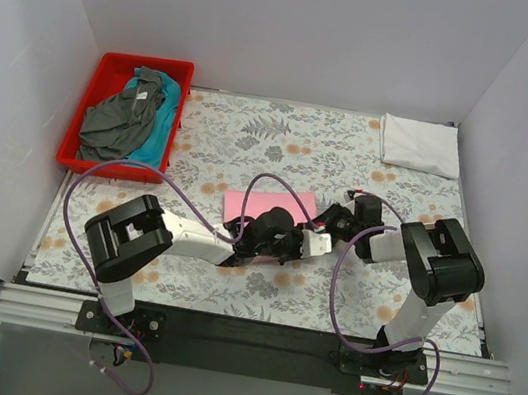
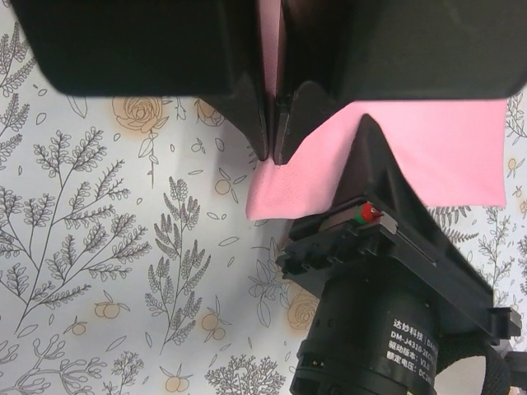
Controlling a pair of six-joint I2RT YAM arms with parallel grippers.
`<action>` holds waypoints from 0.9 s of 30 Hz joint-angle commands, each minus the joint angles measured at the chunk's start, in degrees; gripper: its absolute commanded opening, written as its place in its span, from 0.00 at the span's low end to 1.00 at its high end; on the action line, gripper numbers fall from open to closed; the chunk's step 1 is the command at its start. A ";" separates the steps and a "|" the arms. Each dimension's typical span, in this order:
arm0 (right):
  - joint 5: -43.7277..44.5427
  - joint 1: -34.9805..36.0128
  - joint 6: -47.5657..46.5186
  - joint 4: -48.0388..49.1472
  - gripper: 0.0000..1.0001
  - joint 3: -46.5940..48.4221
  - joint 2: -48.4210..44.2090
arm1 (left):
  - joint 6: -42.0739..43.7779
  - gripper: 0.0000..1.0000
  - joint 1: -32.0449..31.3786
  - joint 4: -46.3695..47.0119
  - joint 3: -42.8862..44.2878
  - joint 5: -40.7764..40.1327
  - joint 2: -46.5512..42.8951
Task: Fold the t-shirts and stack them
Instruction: Neatly place the folded tshirt to the corner
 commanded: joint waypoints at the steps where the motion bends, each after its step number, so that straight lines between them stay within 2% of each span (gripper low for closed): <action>1: 4.41 0.52 0.18 1.82 0.14 0.33 0.37 | -0.39 0.01 0.33 -1.21 1.68 1.31 -4.51; 2: 4.41 0.52 -0.70 1.73 0.02 0.77 -0.15 | -1.00 0.05 0.42 -1.65 1.85 1.22 -4.77; 3: 4.15 0.44 -2.02 1.30 0.01 1.47 -0.50 | -1.53 0.10 0.59 -3.57 2.12 1.22 -5.30; 4: 3.71 0.44 -5.42 -0.01 0.01 3.74 -0.94 | -2.23 0.21 1.38 -4.81 2.64 1.40 -5.82; 5: 3.79 0.17 -8.50 -2.64 0.01 5.59 -1.64 | -2.93 0.27 1.91 -6.21 2.91 1.66 -7.66; 6: 4.05 0.17 -12.01 -9.62 0.01 7.70 -1.82 | -5.72 0.31 2.78 -9.44 3.17 2.19 -8.54; 7: 5.54 0.09 -19.79 -13.17 0.01 10.42 -1.91 | -7.06 0.38 4.79 -11.48 3.52 2.89 -9.68; 9: 7.56 -0.53 -26.87 -21.86 0.01 17.36 -1.56 | -10.30 0.43 6.65 -17.96 4.31 4.56 -12.94; 10: 9.14 -0.88 -31.34 -24.61 0.01 19.65 -0.95 | -11.10 0.51 8.40 -20.09 4.40 4.82 -13.91; 11: 10.11 -2.01 -37.74 -27.33 0.01 23.76 -0.51 | -11.72 0.54 9.11 -21.16 4.14 4.48 -14.87; 12: 10.99 -2.81 -40.15 -29.45 0.01 25.11 -0.07 | -12.25 0.57 9.56 -24.56 3.62 3.61 -17.06; 13: 11.61 -3.60 -42.17 -29.99 0.01 26.43 0.37 | -13.56 0.63 10.43 -25.46 3.09 2.64 -18.12; 14: 12.31 -5.00 -46.55 -30.69 0.01 28.27 1.50 | -14.01 0.76 10.96 -26.43 2.48 2.28 -19.35; 17: 14.86 -7.72 -52.81 -33.33 0.01 35.04 5.02 | -16.99 0.79 12.54 -30.21 0.80 1.58 -22.61; 21: 15.92 -10.90 -63.35 -34.39 0.01 44.16 9.15 | -19.11 0.80 13.34 -32.76 -2.18 0.96 -25.60; 27: 16.98 -15.55 -70.93 -37.55 0.01 55.16 15.48 | -21.31 0.80 13.43 -32.86 -3.86 1.31 -27.10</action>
